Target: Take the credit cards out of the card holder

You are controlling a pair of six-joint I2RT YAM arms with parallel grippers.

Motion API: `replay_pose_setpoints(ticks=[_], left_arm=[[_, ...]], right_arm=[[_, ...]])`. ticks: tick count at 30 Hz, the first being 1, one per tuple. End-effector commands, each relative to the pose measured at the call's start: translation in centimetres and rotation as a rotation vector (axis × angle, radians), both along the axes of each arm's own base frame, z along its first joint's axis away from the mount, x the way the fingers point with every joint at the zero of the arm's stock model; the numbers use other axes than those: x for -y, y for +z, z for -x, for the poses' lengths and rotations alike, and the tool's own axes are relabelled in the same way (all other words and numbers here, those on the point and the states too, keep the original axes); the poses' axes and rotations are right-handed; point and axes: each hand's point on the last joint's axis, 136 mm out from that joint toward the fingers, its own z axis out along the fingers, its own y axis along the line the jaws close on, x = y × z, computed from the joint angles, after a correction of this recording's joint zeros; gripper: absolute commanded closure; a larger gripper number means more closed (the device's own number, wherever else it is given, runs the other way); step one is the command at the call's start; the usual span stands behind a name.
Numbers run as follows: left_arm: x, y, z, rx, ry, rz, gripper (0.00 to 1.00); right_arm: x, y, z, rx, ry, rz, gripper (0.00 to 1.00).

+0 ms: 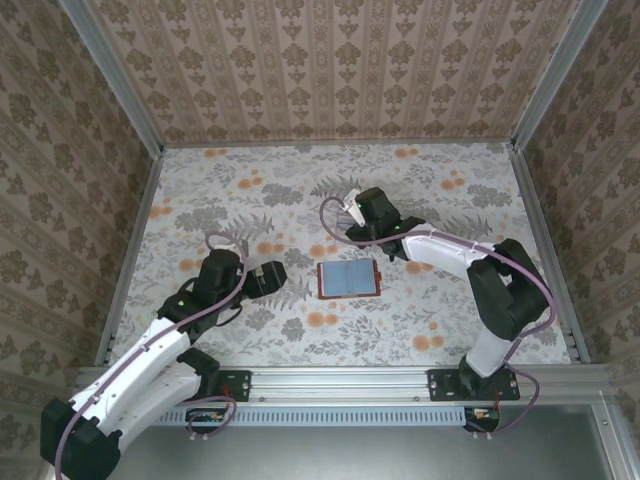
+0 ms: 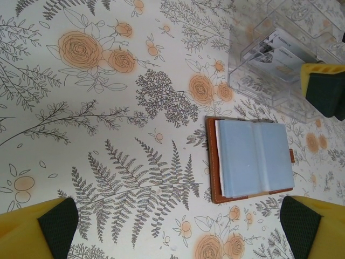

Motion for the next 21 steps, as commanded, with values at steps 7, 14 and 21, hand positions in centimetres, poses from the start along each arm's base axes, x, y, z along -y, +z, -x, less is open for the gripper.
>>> replay_pose_setpoints(ticks=[7, 14, 21], left_arm=[[0.1, 0.7, -0.2, 0.028, -0.013, 0.015, 0.0], [0.0, 0.5, -0.1, 0.029, -0.01, 0.016, 0.0], [-0.2, 0.6, -0.2, 0.031, 0.0, 0.016, 0.0]], right_arm=[[1.4, 0.0, -2.6, 0.027, -0.113, 0.128, 0.15], [1.3, 0.6, -2.1, 0.029, -0.107, 0.095, 0.15], [1.7, 5.6, 0.0, 0.124, -0.136, -0.09, 0.14]])
